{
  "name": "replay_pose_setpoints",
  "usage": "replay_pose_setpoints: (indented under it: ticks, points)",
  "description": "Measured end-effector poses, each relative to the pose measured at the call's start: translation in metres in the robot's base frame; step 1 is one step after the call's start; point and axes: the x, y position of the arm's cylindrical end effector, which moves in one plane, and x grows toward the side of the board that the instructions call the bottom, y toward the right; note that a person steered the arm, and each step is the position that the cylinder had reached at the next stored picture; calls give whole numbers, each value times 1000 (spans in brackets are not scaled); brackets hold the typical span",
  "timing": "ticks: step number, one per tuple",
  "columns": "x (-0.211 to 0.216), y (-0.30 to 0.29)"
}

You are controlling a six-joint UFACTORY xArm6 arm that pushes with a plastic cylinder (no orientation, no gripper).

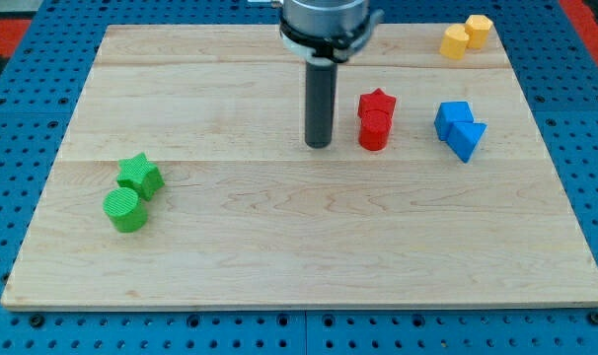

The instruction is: Push red star towards red circle

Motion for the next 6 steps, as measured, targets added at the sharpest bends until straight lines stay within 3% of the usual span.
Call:
replay_pose_setpoints:
  ticks: [1,2,3,4,5,6]
  points:
    - [-15,44]
    - [13,98]
    - [-8,45]
    - [-74,-2]
    - [-95,45]
    - [-24,74]
